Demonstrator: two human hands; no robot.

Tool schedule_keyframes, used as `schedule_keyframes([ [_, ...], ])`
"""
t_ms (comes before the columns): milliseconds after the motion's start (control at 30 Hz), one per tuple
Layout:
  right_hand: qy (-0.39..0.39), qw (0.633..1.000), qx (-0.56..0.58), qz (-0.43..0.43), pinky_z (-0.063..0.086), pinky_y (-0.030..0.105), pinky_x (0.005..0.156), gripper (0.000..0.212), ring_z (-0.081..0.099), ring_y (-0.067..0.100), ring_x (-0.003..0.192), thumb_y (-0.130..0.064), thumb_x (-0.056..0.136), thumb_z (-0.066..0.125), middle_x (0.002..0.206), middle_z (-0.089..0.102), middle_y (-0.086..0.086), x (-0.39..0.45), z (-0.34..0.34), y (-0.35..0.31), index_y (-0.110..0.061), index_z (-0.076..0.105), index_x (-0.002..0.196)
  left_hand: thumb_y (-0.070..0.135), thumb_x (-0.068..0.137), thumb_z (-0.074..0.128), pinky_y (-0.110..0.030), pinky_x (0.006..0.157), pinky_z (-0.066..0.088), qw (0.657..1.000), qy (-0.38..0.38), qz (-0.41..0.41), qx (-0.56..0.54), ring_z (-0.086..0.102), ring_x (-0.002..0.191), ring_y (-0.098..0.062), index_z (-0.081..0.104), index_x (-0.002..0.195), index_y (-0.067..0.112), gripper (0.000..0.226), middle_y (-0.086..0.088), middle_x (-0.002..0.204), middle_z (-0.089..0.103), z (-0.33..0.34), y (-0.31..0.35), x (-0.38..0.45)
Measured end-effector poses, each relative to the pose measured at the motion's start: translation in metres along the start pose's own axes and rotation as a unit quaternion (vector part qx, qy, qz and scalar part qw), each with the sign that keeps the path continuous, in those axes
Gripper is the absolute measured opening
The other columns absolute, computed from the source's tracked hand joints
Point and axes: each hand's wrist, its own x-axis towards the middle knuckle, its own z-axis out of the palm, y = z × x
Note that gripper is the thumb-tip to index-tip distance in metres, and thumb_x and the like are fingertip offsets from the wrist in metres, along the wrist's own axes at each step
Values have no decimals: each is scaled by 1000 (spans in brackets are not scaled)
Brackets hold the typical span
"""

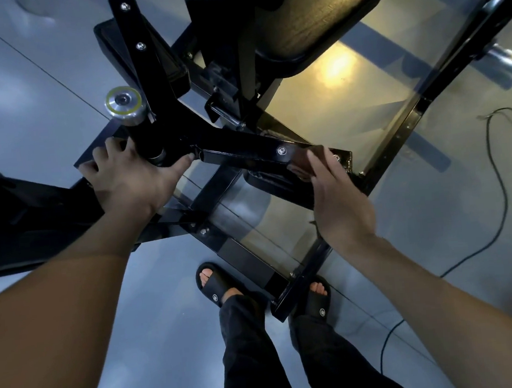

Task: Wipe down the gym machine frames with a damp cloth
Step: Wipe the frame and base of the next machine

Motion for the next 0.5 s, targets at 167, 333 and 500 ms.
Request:
schedule_keyframes([
  [167, 127, 972, 162, 110, 54, 43, 99, 47, 57, 21, 128, -28, 112, 32, 154, 48, -6, 12, -3, 29, -38, 40, 157, 107, 64, 24, -54, 103, 33, 1000, -1, 0, 0, 43, 126, -37, 56, 133, 32, 108, -12, 131, 53, -1, 1, -1],
  [333, 94, 988, 107, 57, 43, 25, 95, 46, 50, 2, 123, -30, 113, 31, 167, 30, -10, 18, -5, -15, -36, 37, 159, 107, 64, 26, -54, 103, 32, 1000, 6, 0, -5, 44, 126, -37, 56, 132, 33, 106, -12, 131, 53, -2, 1, -1],
  [500, 69, 993, 76, 62, 48, 30, 87, 46, 55, 14, 130, -33, 113, 28, 167, 28, -18, -8, -4, 2, -42, 36, 157, 107, 65, 25, -55, 102, 32, 1000, 3, 1, -1, 43, 126, -37, 54, 135, 33, 107, -13, 132, 53, -1, 1, -2],
])
